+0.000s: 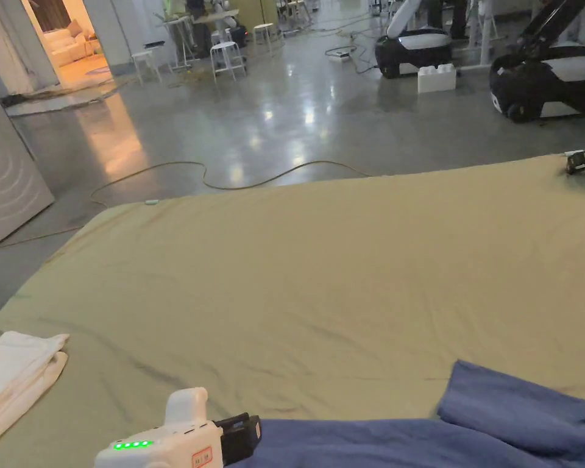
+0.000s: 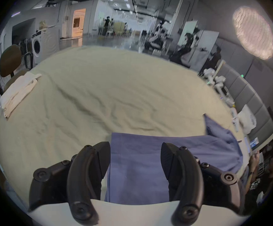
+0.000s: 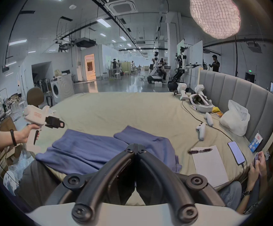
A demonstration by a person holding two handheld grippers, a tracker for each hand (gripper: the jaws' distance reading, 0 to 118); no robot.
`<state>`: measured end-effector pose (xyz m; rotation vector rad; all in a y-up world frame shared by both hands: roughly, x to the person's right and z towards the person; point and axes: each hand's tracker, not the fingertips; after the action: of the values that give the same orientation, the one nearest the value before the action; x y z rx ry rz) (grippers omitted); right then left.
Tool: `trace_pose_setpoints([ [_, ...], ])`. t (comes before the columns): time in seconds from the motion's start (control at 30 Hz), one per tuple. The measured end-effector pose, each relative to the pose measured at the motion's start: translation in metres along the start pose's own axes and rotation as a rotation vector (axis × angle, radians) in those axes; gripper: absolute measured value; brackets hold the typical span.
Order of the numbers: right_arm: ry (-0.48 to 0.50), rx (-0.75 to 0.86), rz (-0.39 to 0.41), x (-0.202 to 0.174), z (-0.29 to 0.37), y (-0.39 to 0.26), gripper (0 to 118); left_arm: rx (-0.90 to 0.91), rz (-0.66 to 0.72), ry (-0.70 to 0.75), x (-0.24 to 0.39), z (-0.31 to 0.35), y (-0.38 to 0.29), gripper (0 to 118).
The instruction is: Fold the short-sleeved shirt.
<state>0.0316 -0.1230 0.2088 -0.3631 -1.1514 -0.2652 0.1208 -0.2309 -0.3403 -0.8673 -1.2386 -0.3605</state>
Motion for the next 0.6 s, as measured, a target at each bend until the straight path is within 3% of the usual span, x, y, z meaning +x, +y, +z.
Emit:
trace_pose_setpoints([
  [0.2, -0.034, -0.067, 0.028, 0.006, -0.008, -0.013, 0, -0.103, 0.022, 0.084, -0.002, -0.055, -0.007, 69],
  [0.33, -0.029, -0.109, 0.002, 0.013, -0.014, -0.025, 0, -0.099, -0.024, 0.134, 0.007, -0.057, -0.014, 49],
  [0.4, -0.021, -0.126, -0.025, 0.016, -0.02, -0.028, 0, -0.098, -0.097, 0.158, 0.019, -0.056, -0.013, 25],
  [0.47, -0.015, -0.144, -0.052, 0.021, -0.029, -0.028, 0, -0.122, -0.158, 0.157, 0.031, -0.062, -0.013, 11],
  [0.6, -0.005, -0.157, -0.079, 0.037, -0.06, -0.011, 2, -0.17, -0.237, 0.204, 0.04, -0.075, -0.013, 9],
])
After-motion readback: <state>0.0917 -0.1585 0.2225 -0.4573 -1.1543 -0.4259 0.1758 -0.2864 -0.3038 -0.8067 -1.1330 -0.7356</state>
